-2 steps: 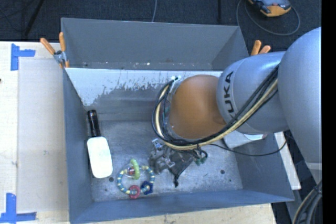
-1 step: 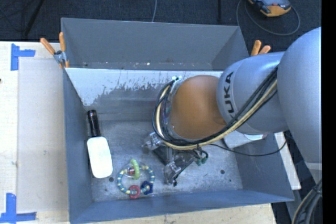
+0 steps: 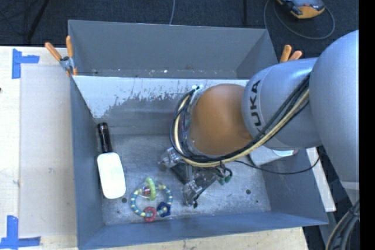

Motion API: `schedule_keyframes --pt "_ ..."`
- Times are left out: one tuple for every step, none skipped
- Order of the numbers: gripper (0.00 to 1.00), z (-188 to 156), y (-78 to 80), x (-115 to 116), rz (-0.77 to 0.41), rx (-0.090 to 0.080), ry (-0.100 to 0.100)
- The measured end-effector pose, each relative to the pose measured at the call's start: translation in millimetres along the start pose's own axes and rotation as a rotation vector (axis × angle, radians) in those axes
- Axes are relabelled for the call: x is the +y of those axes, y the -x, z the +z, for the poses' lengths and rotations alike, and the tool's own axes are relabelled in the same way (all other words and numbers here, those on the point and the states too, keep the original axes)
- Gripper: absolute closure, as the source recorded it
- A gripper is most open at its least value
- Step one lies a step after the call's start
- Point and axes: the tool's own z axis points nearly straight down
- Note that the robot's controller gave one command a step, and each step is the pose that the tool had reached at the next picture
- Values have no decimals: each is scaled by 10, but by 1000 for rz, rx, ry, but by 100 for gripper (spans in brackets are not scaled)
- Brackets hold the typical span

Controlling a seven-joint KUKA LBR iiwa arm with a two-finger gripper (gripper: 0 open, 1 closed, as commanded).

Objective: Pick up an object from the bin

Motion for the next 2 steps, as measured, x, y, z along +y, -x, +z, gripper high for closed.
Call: schedule_keyframes --pt "0 -274 327 272 -23 6 -2" --pt "0 -375 669 438 -115 -14 -1"
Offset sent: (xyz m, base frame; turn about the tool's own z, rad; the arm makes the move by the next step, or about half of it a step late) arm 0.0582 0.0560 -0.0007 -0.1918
